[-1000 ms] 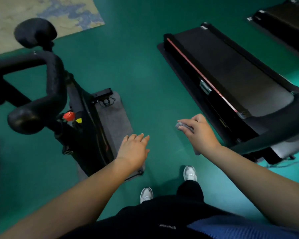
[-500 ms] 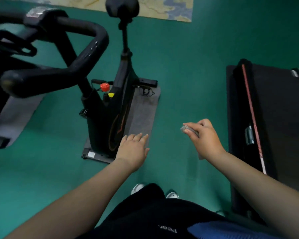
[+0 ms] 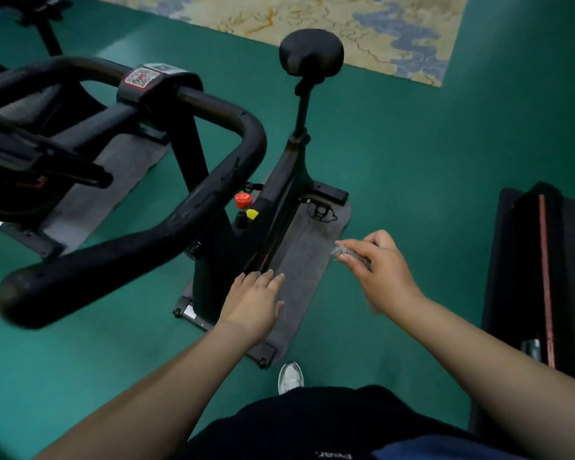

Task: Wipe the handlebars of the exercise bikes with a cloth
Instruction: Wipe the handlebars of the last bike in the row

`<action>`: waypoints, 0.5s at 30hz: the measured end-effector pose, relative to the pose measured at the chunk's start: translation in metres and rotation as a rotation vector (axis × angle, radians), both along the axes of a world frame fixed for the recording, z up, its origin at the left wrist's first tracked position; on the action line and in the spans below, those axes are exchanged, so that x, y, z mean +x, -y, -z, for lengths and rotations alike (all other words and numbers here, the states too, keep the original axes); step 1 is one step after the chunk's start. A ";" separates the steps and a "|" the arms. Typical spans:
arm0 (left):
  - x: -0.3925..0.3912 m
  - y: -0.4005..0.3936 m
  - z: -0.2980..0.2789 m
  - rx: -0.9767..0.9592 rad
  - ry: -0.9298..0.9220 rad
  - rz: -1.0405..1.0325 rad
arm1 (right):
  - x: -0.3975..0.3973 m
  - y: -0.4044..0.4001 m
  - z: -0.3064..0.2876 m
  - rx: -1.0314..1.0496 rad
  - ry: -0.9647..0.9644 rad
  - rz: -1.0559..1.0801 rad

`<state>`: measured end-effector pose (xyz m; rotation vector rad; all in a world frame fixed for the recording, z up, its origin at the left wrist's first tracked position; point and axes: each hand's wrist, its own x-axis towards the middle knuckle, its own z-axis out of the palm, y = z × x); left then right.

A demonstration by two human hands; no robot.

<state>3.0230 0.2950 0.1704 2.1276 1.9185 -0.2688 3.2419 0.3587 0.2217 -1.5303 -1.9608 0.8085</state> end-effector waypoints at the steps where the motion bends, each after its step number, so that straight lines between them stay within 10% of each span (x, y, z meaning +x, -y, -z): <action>1: 0.000 -0.006 -0.001 -0.002 0.006 -0.016 | -0.003 -0.010 -0.003 0.010 -0.009 -0.014; 15: 0.009 -0.047 -0.026 0.167 0.109 -0.661 | -0.086 -0.117 -0.118 0.400 -0.434 -0.759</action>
